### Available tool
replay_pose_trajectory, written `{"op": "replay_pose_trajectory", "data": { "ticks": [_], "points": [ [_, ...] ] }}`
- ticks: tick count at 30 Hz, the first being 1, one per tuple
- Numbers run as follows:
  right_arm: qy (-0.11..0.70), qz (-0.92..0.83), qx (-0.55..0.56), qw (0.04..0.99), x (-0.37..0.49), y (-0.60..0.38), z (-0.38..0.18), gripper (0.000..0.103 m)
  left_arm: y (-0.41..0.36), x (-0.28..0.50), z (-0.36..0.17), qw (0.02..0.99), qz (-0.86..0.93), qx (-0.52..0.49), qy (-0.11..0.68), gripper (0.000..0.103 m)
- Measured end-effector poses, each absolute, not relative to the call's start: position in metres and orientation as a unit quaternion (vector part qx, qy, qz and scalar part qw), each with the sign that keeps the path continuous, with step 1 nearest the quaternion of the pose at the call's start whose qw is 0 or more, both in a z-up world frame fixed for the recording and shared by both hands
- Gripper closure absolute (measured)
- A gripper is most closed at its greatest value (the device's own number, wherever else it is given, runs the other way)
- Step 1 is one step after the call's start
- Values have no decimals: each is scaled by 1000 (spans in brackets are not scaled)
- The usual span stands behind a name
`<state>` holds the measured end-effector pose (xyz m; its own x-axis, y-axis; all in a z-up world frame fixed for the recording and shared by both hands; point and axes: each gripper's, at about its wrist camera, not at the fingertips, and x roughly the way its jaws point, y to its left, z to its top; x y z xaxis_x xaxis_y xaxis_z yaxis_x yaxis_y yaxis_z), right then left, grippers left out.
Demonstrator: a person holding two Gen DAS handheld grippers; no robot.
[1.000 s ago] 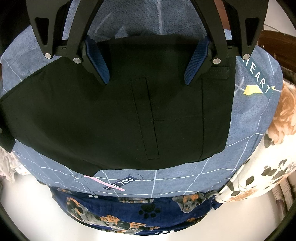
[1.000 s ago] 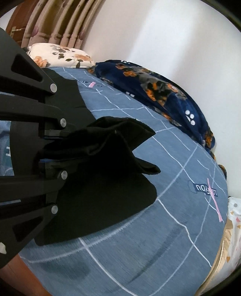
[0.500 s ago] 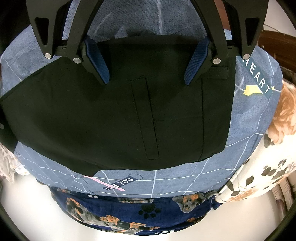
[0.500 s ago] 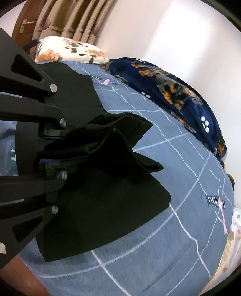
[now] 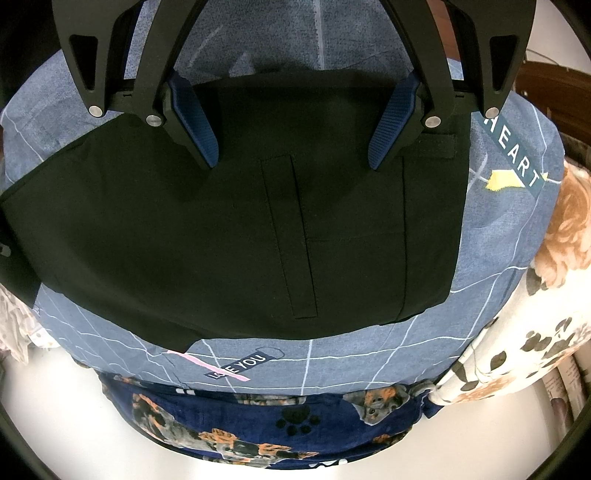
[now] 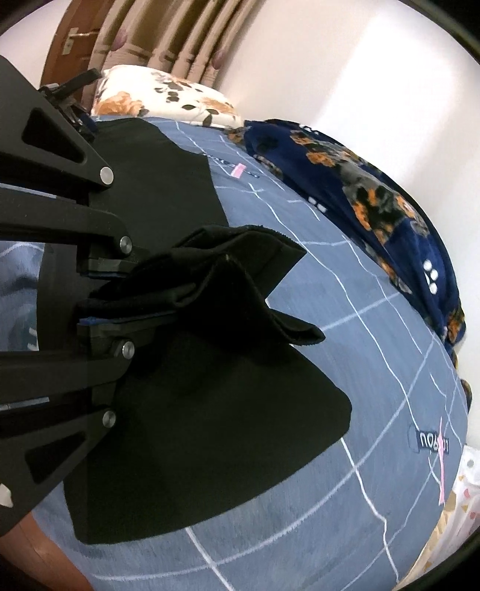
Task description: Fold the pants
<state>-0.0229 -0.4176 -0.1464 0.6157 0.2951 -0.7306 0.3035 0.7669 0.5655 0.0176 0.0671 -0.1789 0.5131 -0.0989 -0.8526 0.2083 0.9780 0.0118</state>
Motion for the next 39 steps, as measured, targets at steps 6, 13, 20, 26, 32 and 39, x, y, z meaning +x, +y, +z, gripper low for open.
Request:
{"op": "replay_pose_trajectory", "data": {
  "ticks": [6, 13, 20, 26, 32, 39],
  "points": [
    [453, 13, 309, 836, -16, -395, -143, 88, 67, 18, -179, 868, -89, 56, 485, 19],
    [470, 34, 273, 839, -9, -366, -143, 88, 66, 18, -179, 868, -88, 57, 485, 19],
    [480, 40, 244, 842, -6, -350, -146, 88, 66, 18, -178, 868, -88, 56, 485, 19],
    [484, 45, 235, 842, -4, -344, -147, 88, 66, 18, -178, 868, -88, 57, 485, 19],
    [487, 51, 229, 841, -1, -336, -147, 88, 66, 18, -178, 868, -88, 56, 486, 19],
    [487, 53, 227, 842, -2, -334, -147, 88, 66, 18, -178, 868, -88, 56, 486, 19]
  ]
}}
